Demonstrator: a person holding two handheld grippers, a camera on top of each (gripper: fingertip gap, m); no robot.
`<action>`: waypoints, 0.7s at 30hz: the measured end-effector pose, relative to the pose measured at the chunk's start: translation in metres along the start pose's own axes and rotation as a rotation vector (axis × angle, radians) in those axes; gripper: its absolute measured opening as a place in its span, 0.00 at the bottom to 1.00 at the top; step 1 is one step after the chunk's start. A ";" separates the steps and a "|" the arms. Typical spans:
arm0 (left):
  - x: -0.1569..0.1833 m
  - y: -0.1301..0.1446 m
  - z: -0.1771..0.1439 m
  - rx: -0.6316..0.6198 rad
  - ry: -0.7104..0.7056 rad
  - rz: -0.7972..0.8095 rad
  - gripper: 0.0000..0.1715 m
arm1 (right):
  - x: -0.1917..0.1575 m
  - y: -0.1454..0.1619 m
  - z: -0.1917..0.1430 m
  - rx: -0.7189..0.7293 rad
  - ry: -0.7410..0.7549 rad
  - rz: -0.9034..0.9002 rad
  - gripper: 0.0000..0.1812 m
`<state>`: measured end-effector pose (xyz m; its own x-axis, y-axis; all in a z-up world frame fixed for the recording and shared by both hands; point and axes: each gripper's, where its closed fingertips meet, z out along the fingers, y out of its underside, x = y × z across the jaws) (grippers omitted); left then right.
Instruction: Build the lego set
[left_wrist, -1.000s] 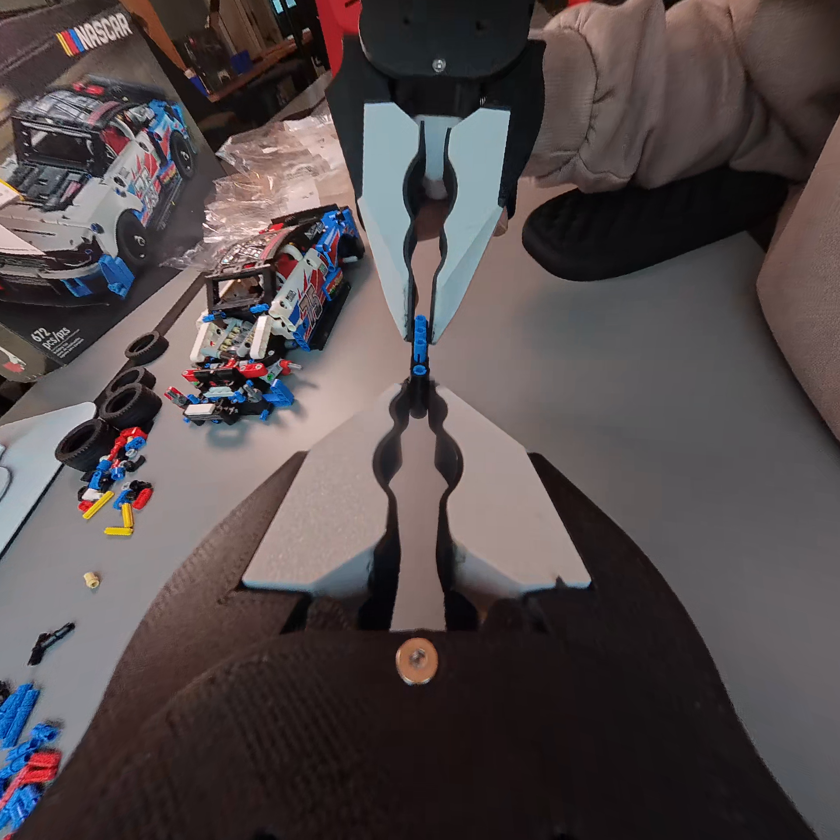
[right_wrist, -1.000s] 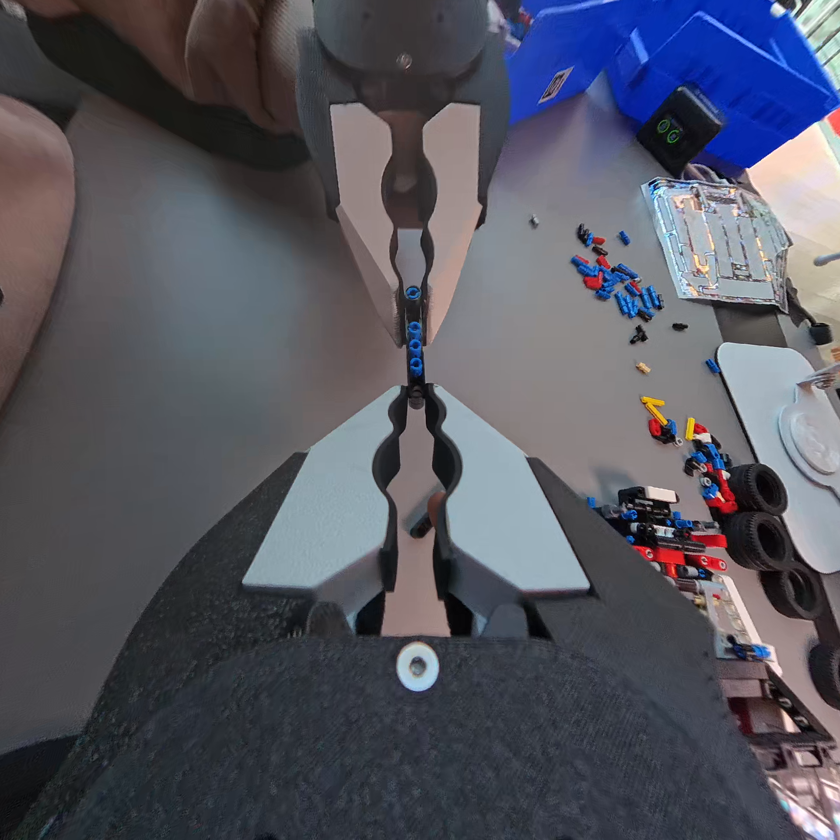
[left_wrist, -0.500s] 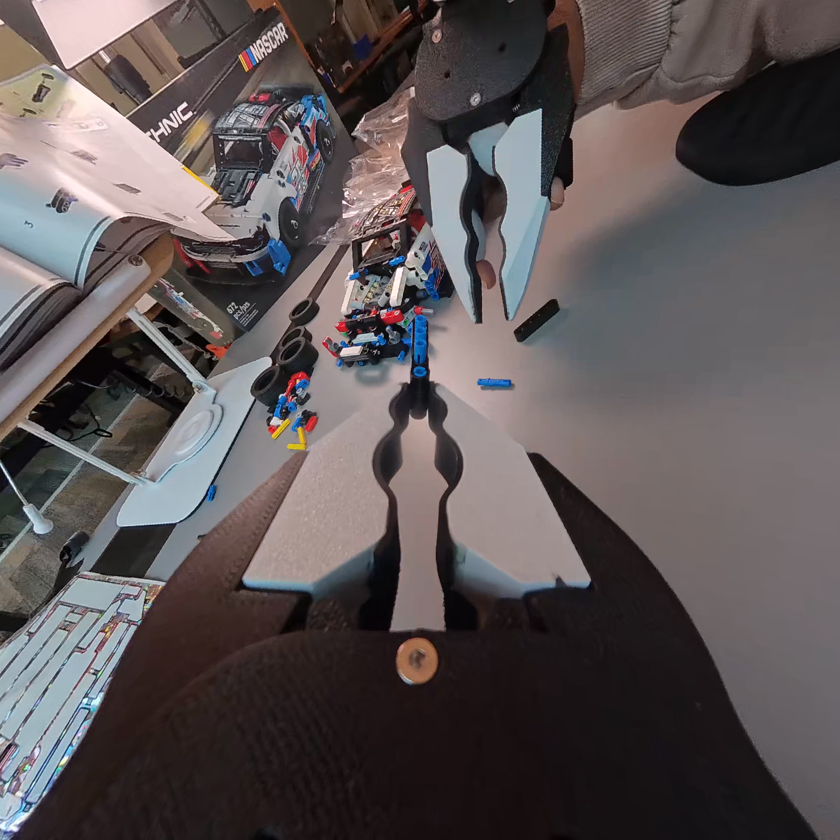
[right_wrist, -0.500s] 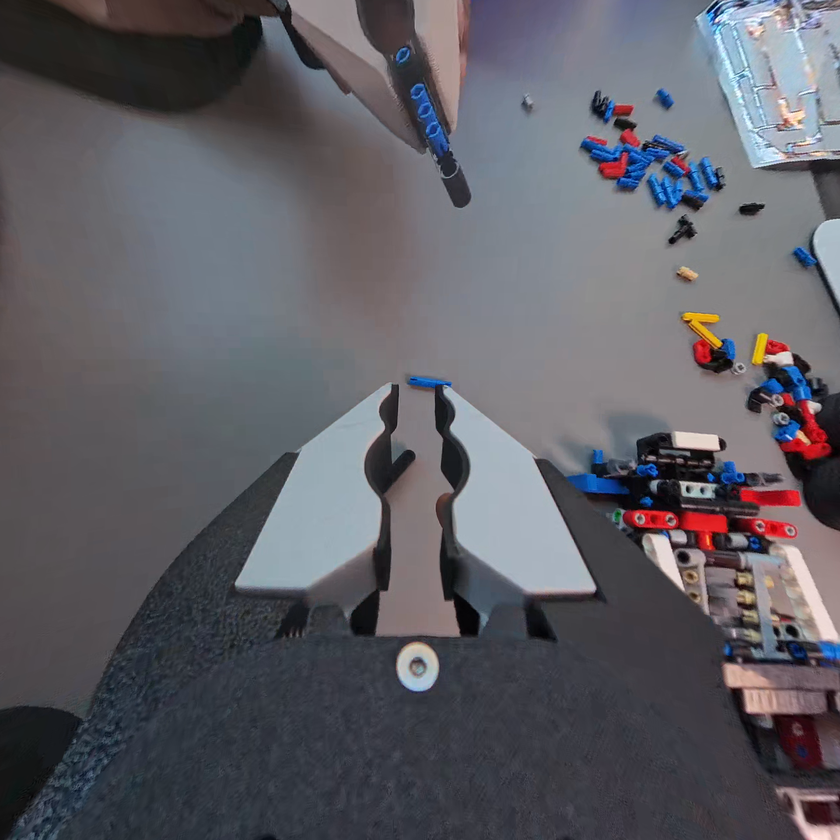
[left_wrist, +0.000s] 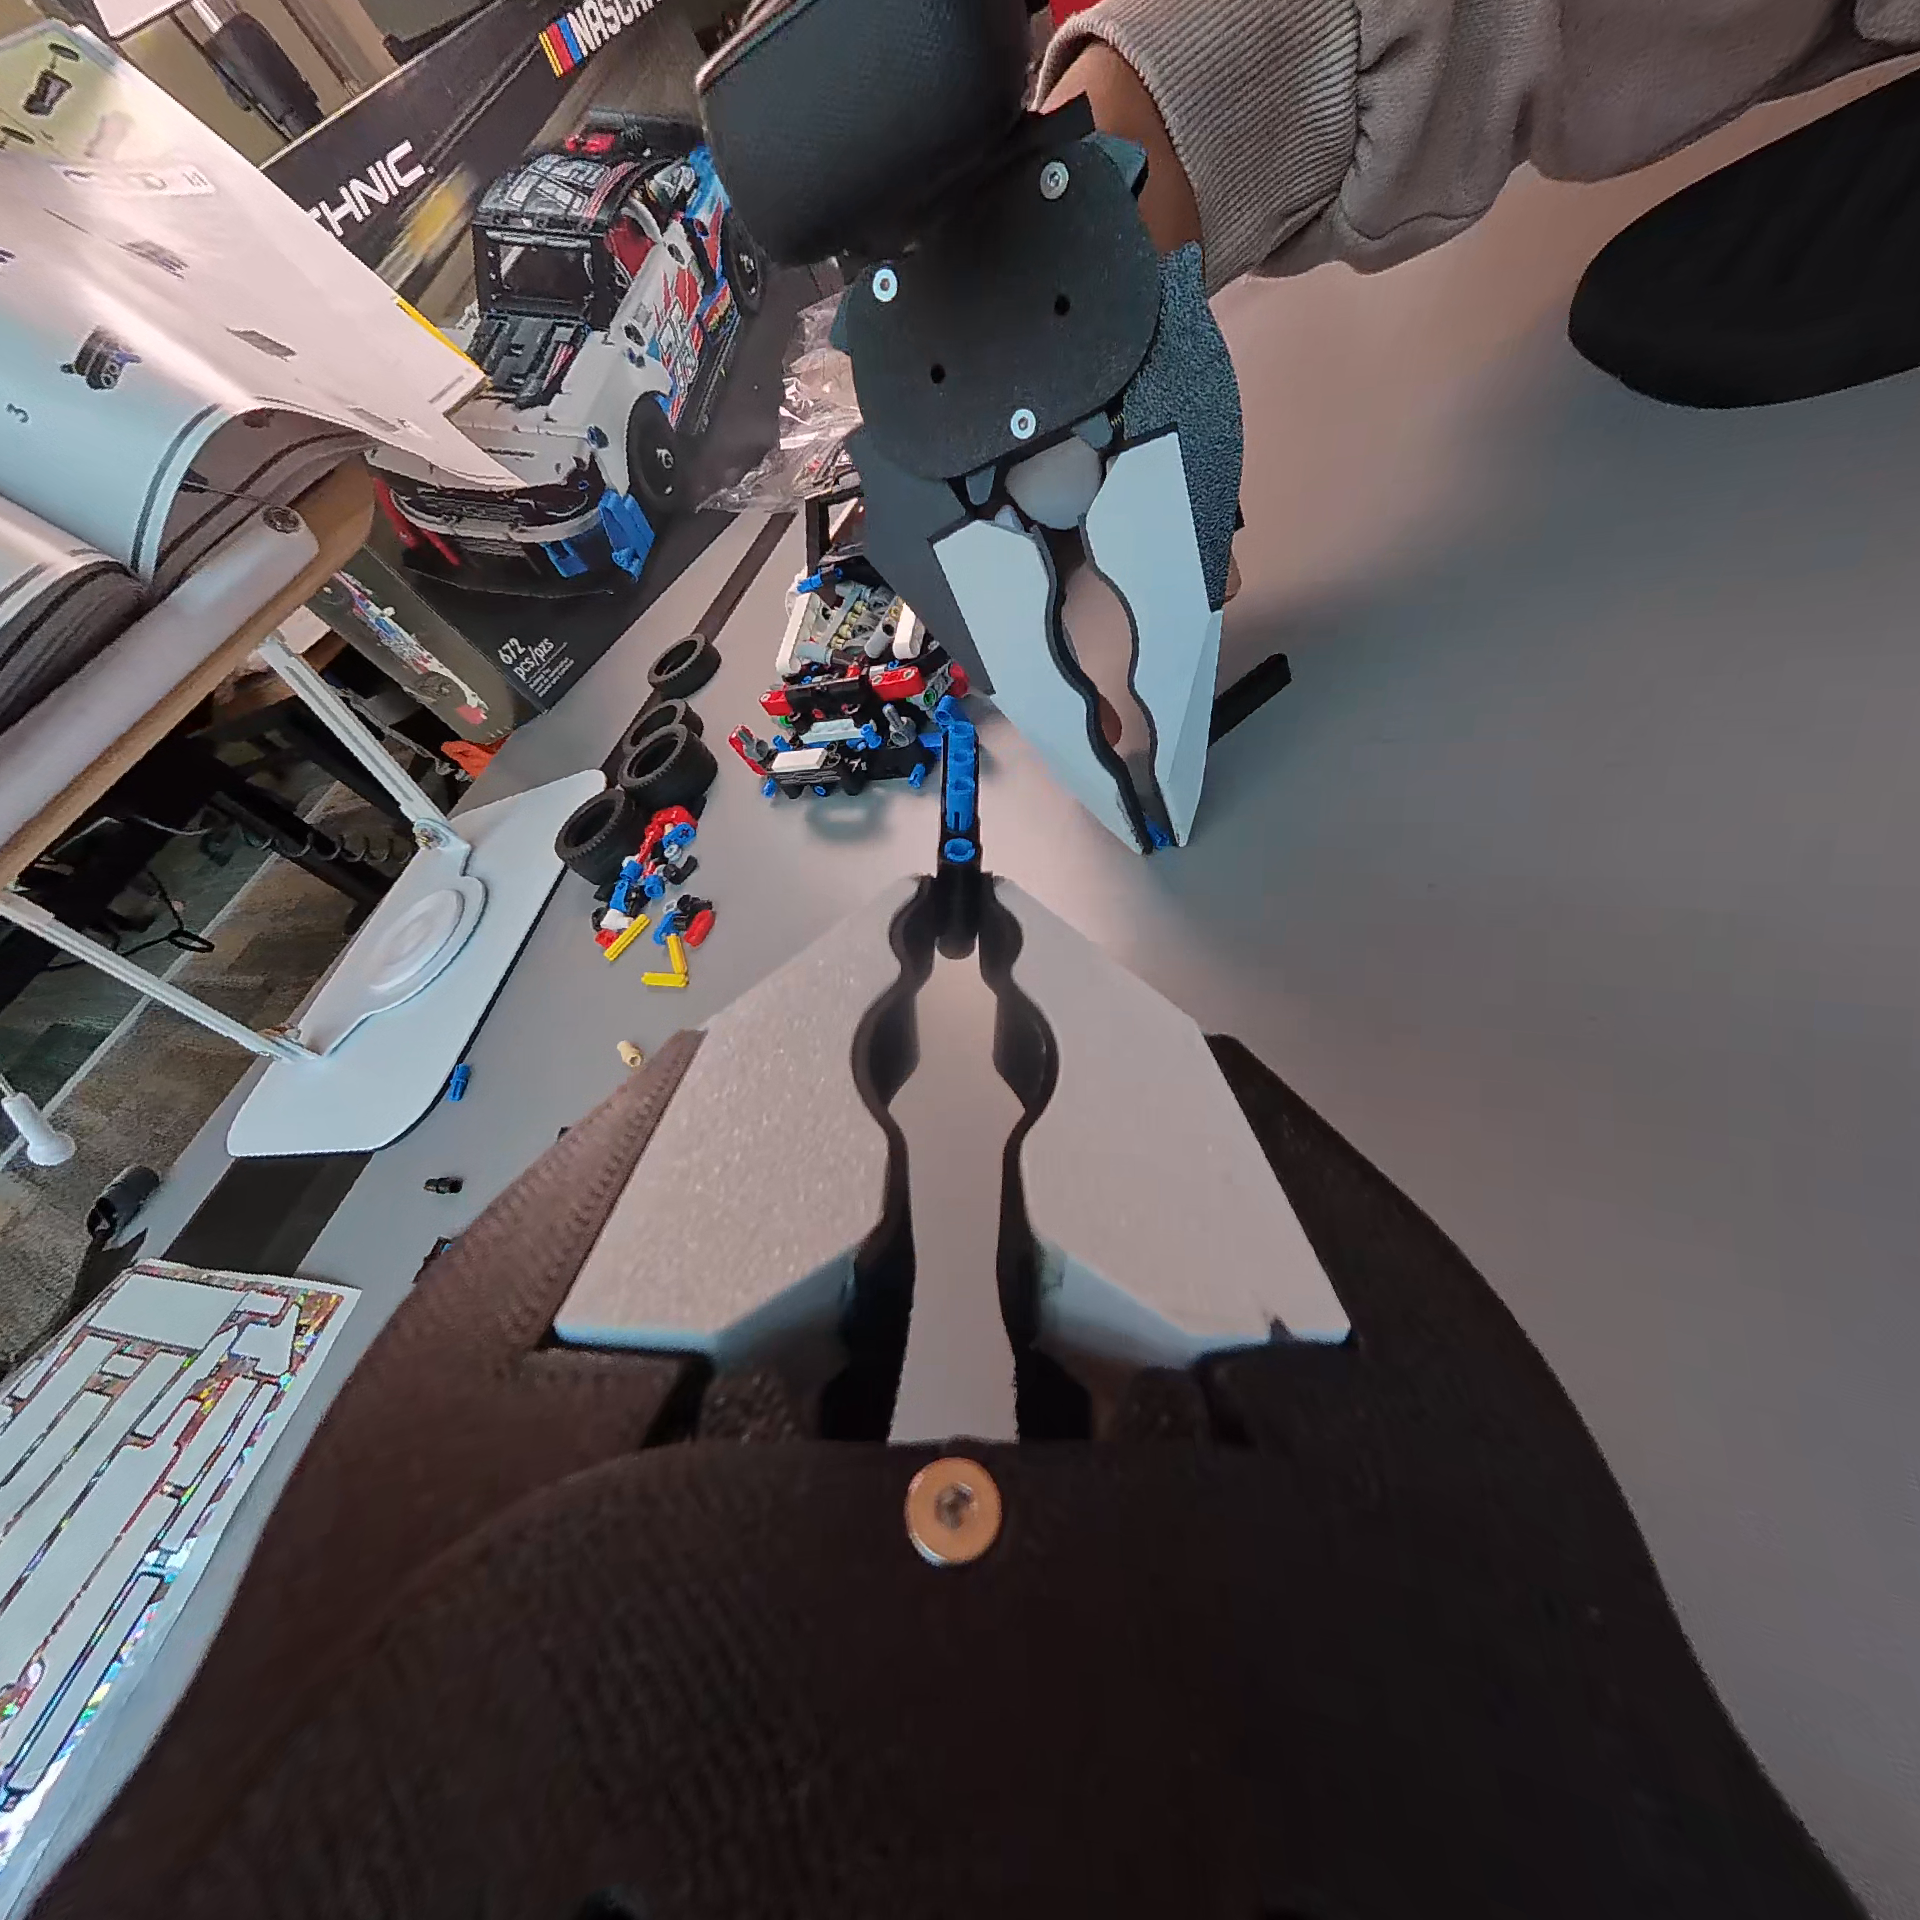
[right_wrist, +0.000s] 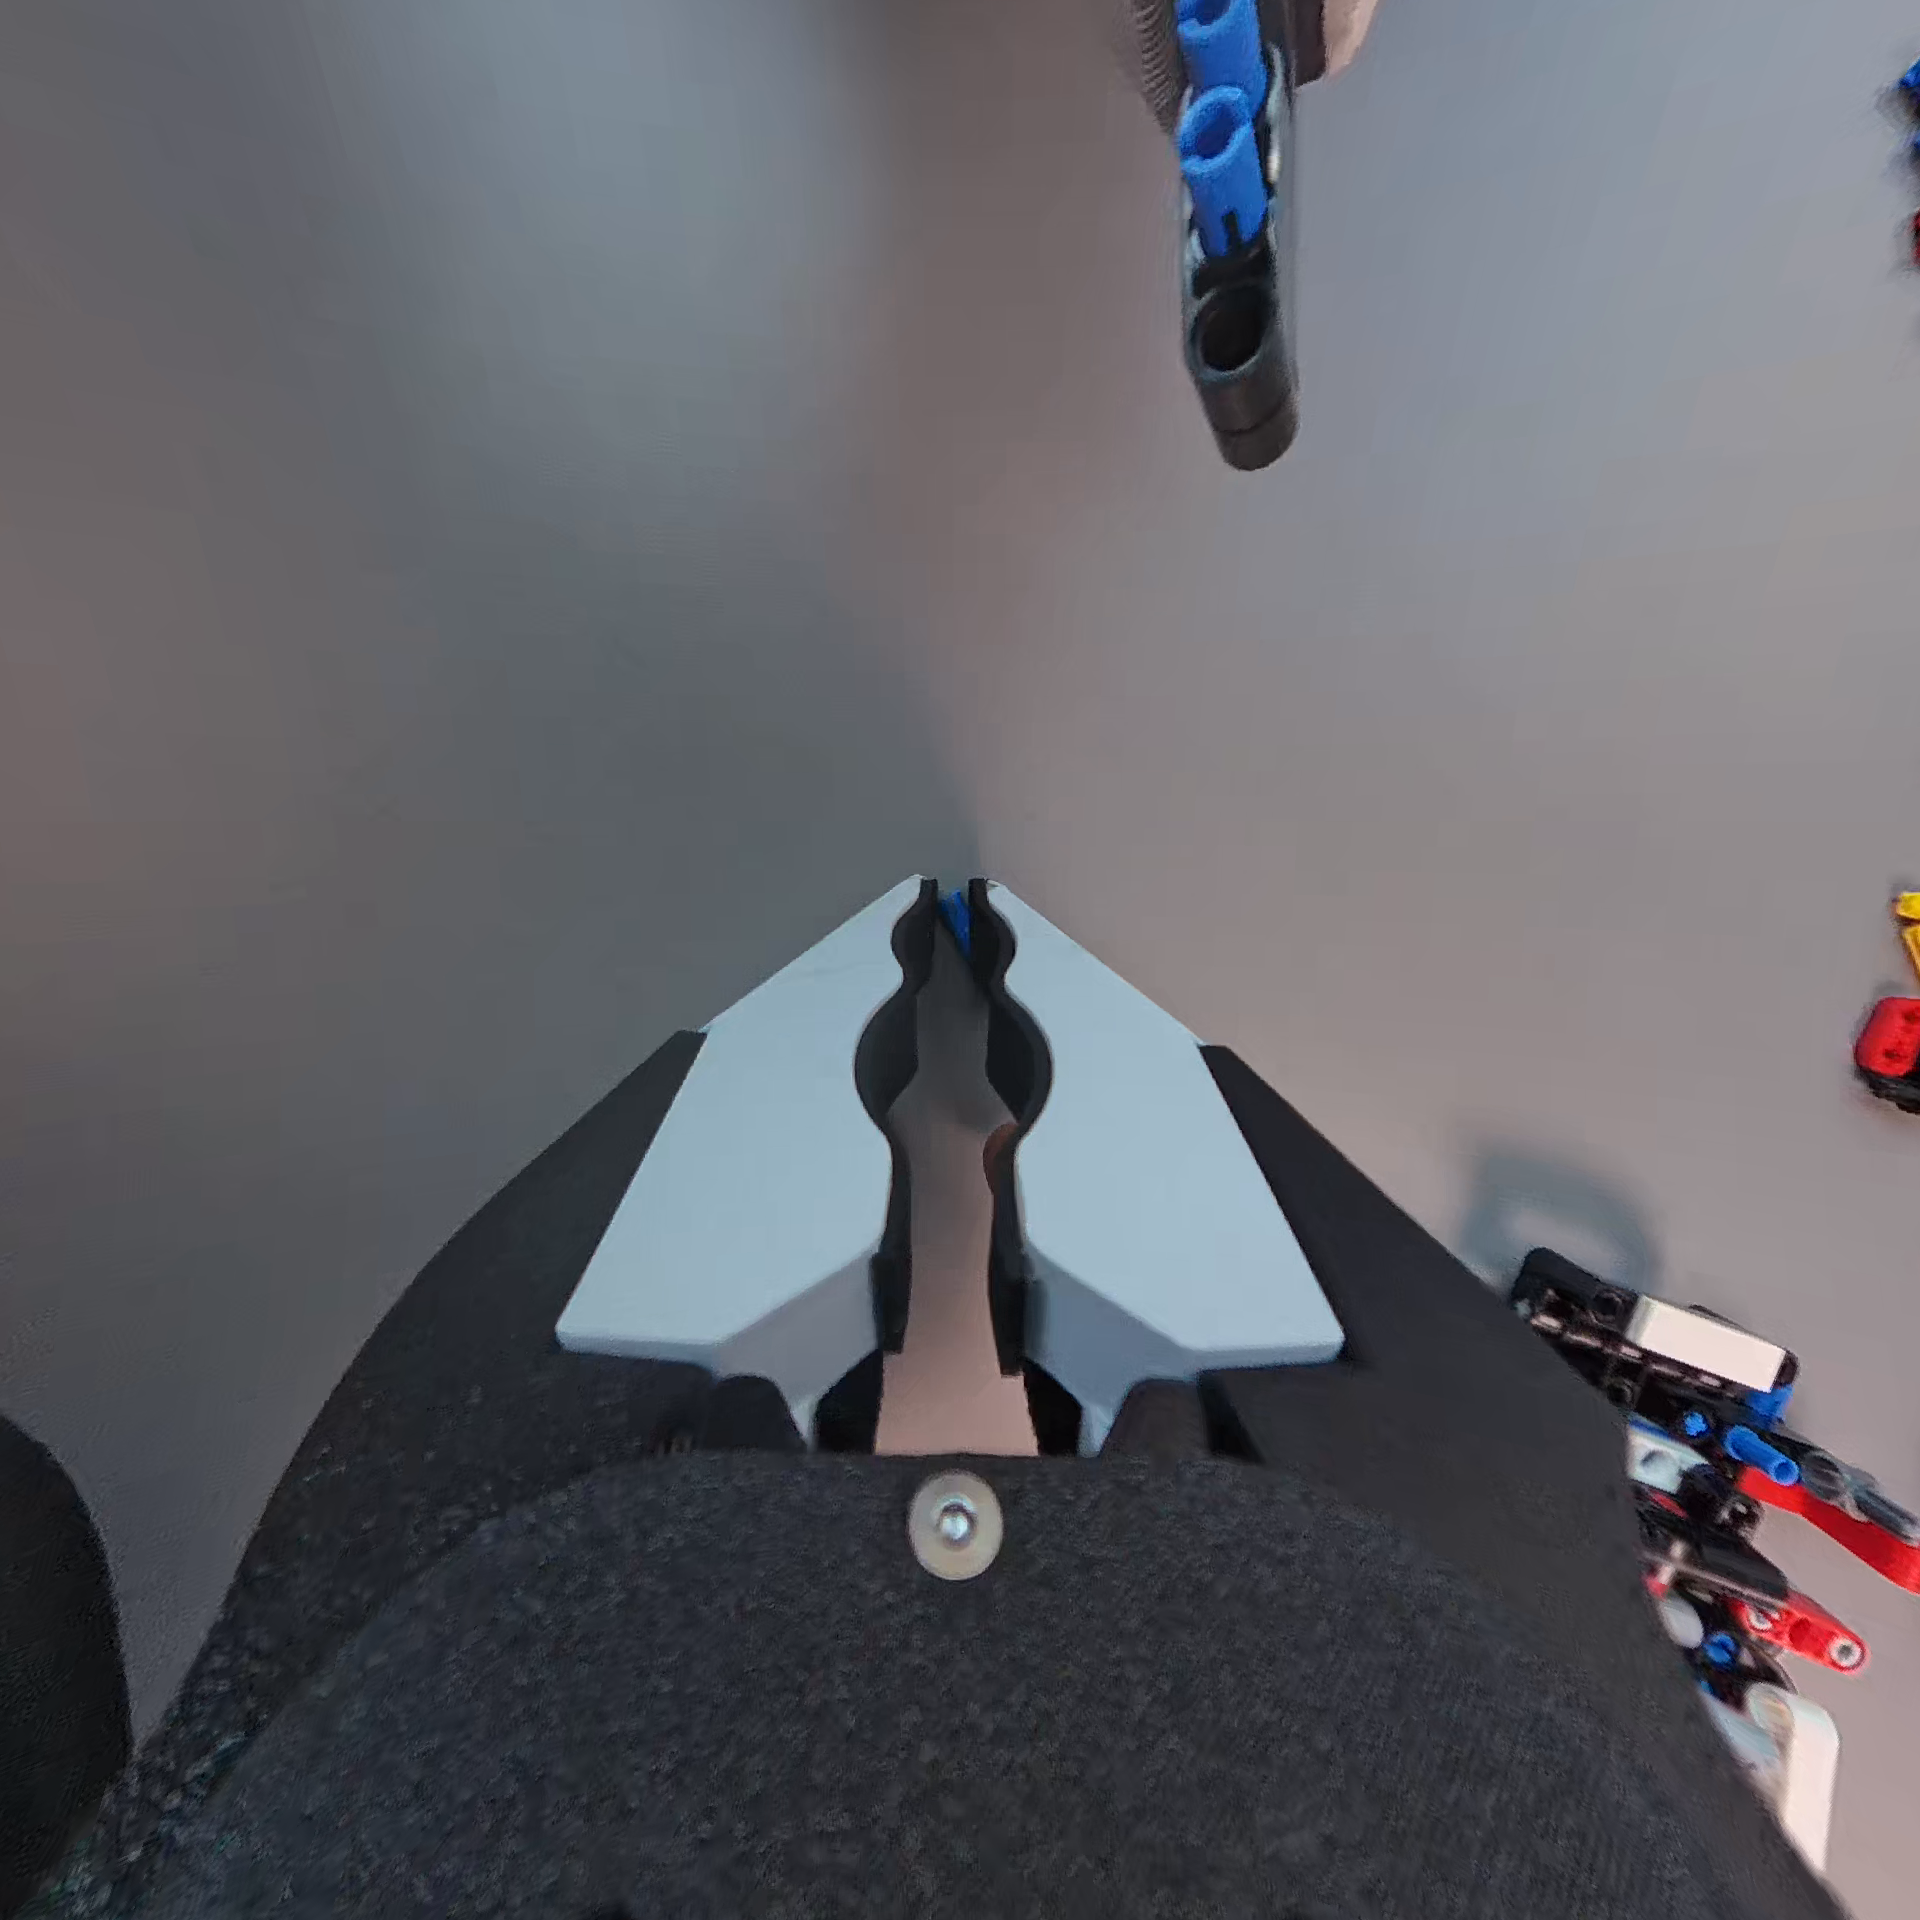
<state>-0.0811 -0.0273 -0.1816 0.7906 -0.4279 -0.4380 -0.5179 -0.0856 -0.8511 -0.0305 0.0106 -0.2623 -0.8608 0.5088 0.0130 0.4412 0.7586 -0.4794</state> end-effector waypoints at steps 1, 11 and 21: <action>0.001 0.000 0.000 0.000 0.004 -0.004 0.03 | -0.002 0.000 0.000 0.005 0.002 0.006 0.02; 0.010 0.002 0.005 -0.005 0.043 -0.023 0.03 | -0.008 -0.018 -0.022 0.269 0.044 0.136 0.01; 0.026 -0.021 0.024 0.048 0.184 -0.575 0.03 | 0.007 -0.093 -0.123 1.227 -0.063 0.617 0.01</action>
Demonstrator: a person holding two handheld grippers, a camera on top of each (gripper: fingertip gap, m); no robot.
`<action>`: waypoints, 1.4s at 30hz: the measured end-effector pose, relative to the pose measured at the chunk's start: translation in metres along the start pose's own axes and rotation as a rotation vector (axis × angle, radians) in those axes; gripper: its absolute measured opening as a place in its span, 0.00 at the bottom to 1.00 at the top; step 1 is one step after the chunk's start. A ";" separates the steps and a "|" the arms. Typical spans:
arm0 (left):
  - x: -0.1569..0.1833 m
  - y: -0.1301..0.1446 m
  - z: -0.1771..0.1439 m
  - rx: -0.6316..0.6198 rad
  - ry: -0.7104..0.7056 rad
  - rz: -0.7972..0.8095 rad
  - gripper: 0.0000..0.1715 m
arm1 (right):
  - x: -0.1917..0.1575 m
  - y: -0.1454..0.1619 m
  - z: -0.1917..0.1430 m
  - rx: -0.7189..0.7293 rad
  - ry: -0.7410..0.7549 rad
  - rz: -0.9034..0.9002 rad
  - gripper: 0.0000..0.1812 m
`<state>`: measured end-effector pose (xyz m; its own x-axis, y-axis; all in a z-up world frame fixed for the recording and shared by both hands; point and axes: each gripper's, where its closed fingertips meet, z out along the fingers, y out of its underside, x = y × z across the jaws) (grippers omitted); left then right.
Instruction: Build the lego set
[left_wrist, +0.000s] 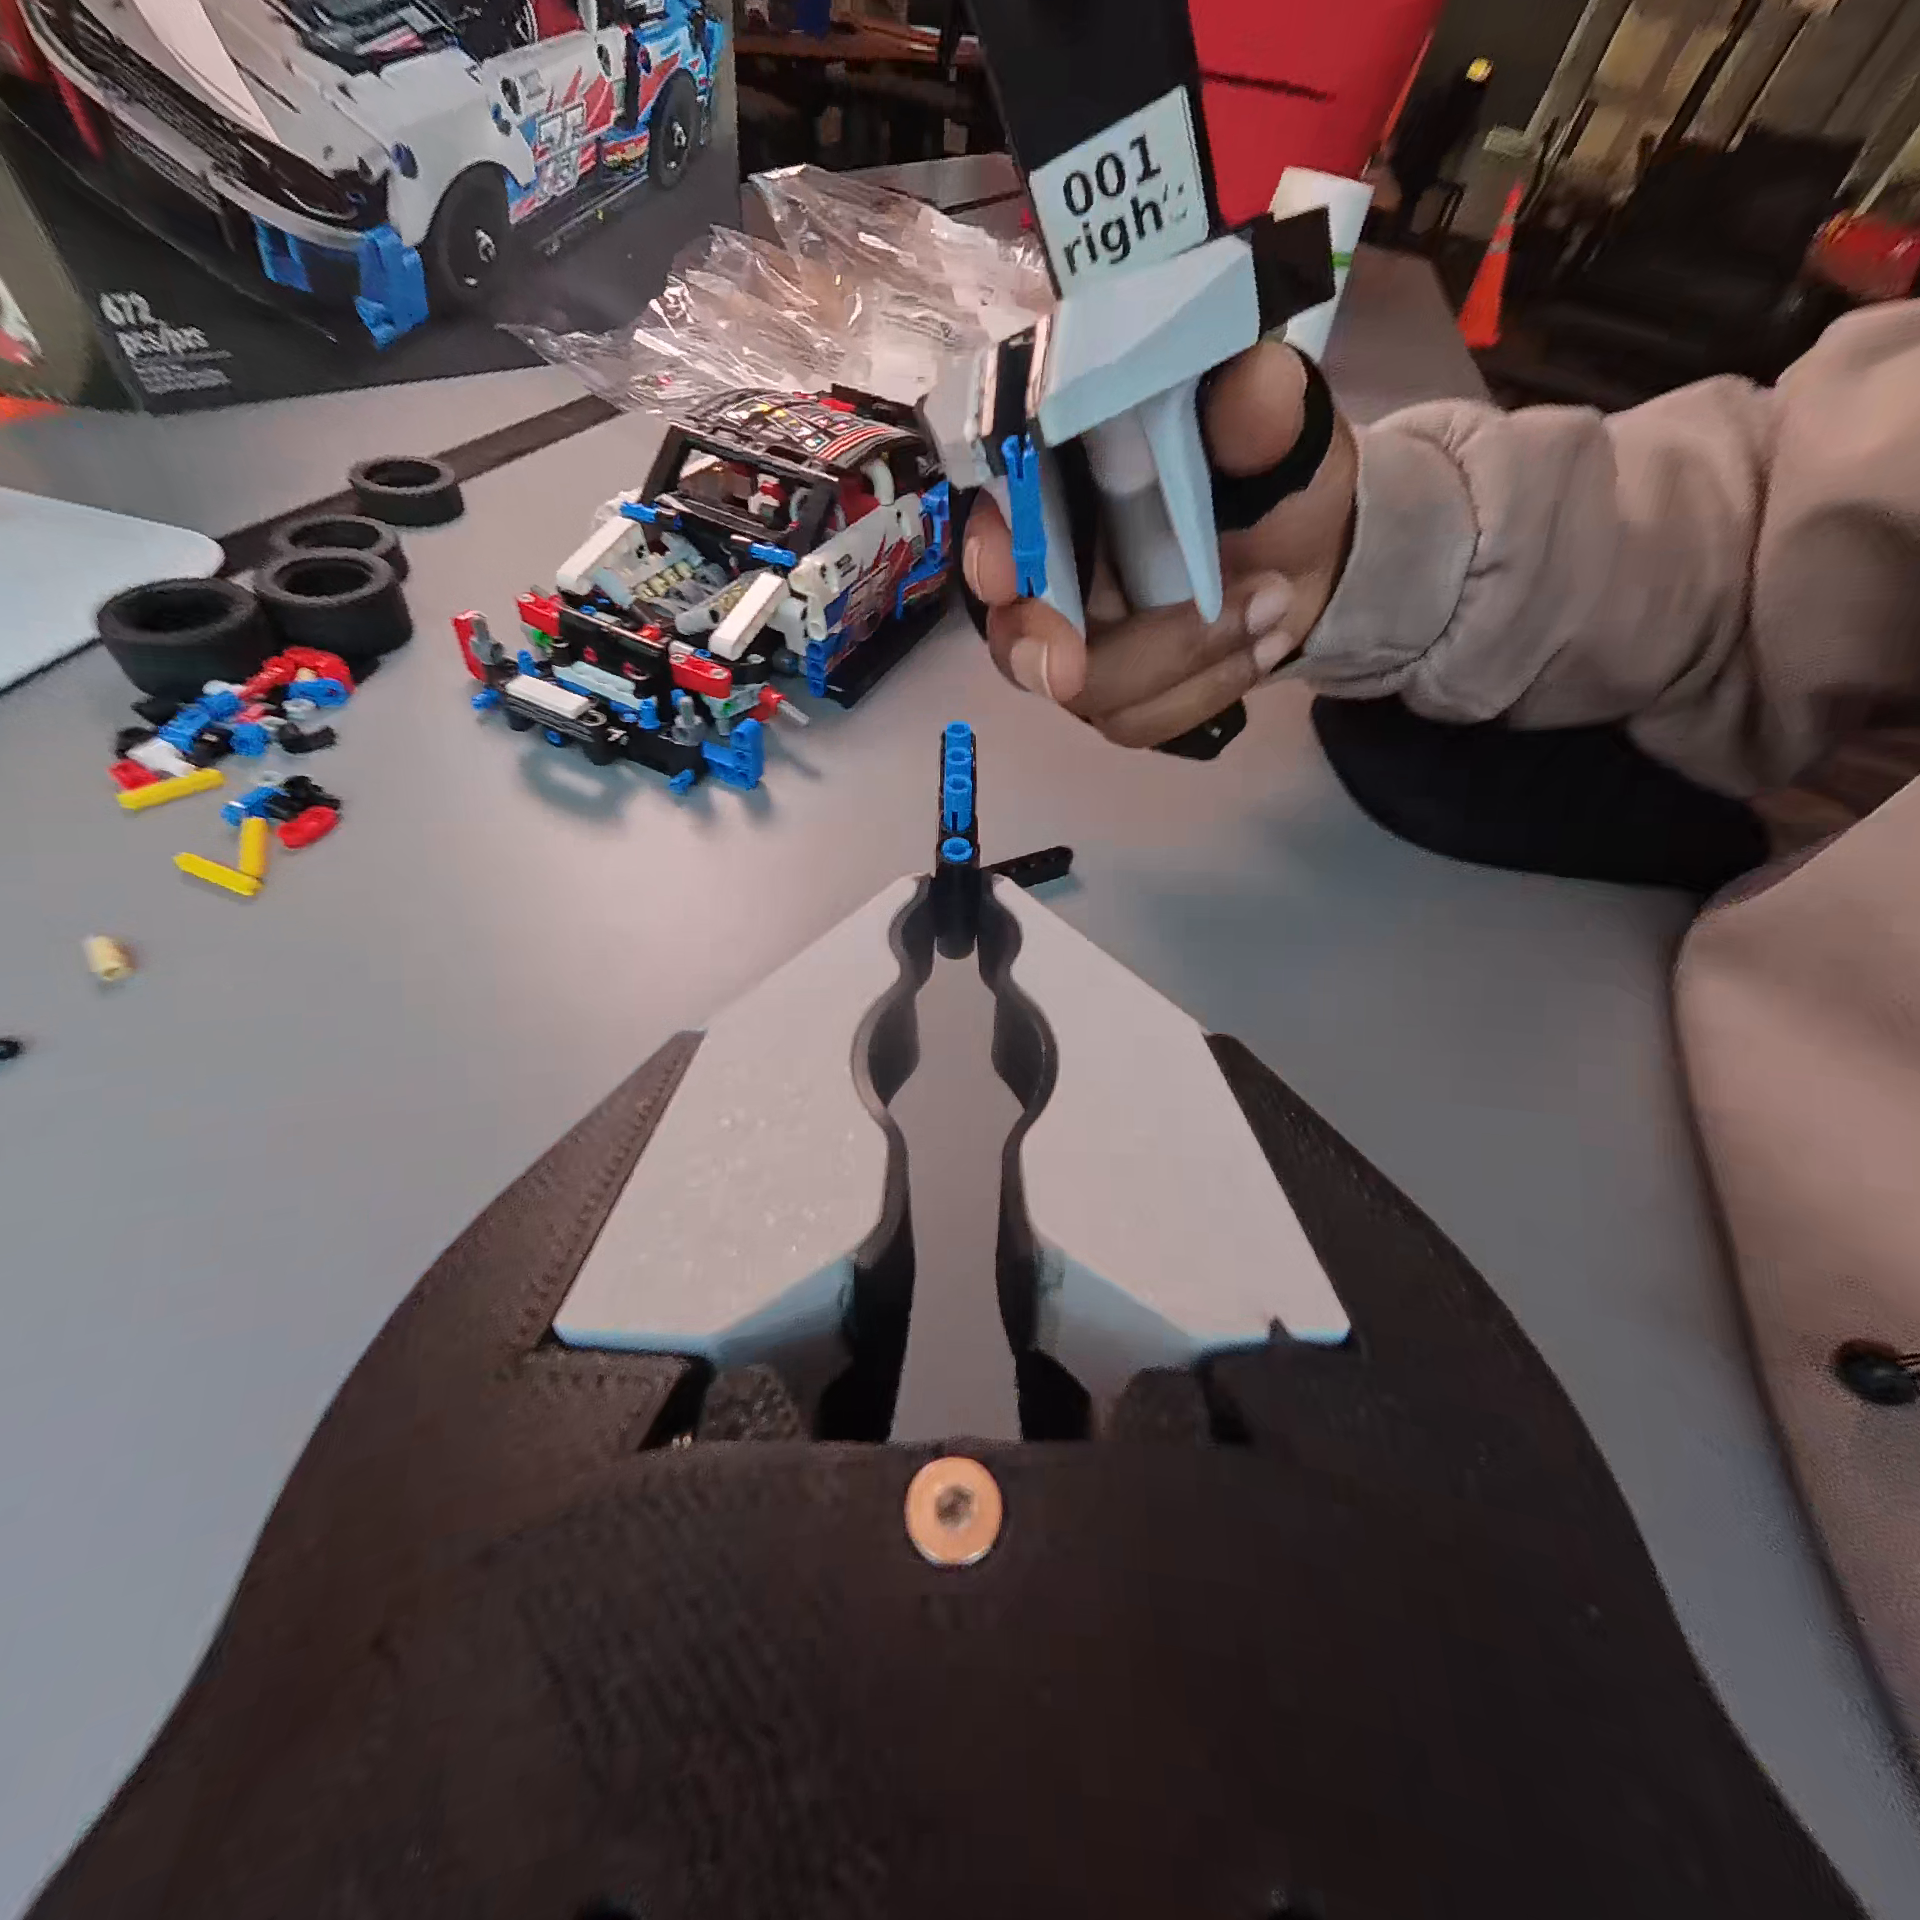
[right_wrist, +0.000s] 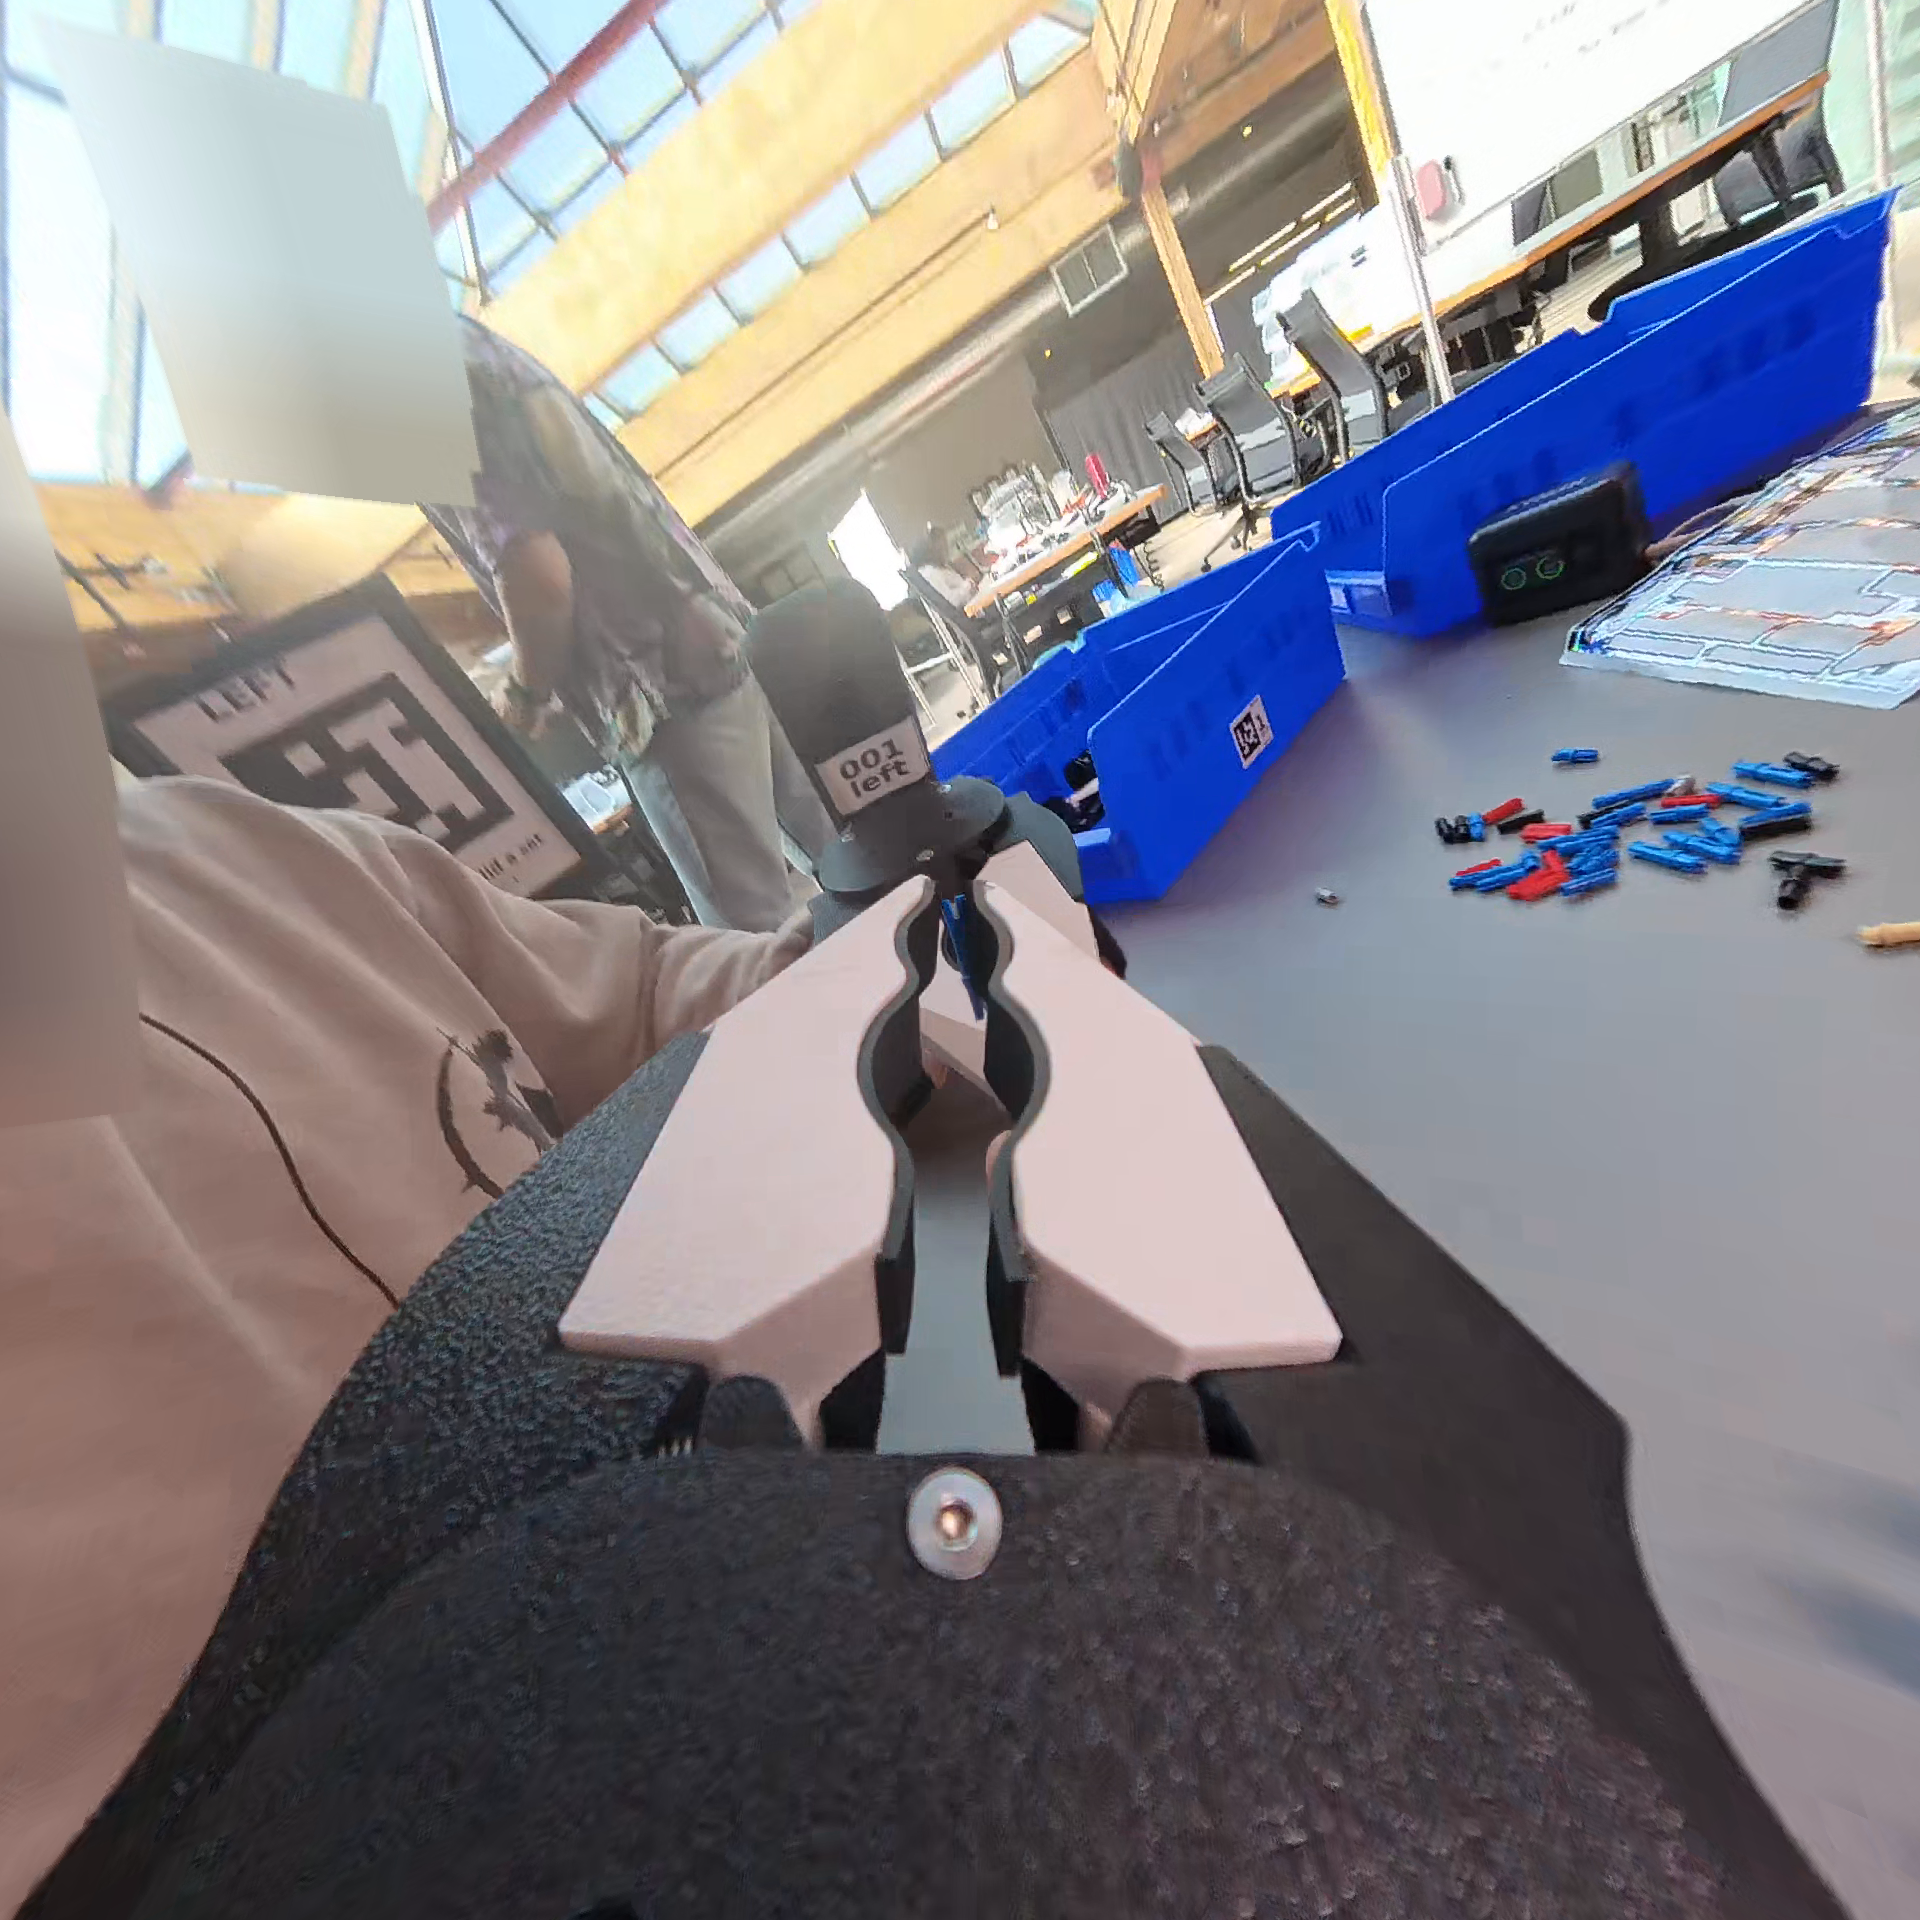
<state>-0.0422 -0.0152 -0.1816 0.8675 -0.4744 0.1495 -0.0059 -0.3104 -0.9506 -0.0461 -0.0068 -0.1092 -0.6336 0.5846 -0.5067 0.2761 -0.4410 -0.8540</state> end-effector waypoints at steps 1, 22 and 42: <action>0.005 -0.002 0.002 0.014 0.035 -0.052 0.03 | 0.000 0.001 0.001 0.018 0.003 0.026 0.01; -0.037 0.052 -0.002 -0.311 -0.211 0.073 0.03 | 0.039 0.077 -0.013 -0.417 0.242 -0.198 0.01; 0.023 0.002 0.009 0.007 0.089 0.049 0.20 | -0.007 0.024 -0.005 -0.052 0.085 -0.215 0.01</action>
<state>-0.0181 -0.0190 -0.1823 0.8184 -0.5606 0.1259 -0.0437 -0.2793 -0.9592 -0.0319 -0.0182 -0.1273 -0.6193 0.7176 -0.3187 0.1795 -0.2657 -0.9472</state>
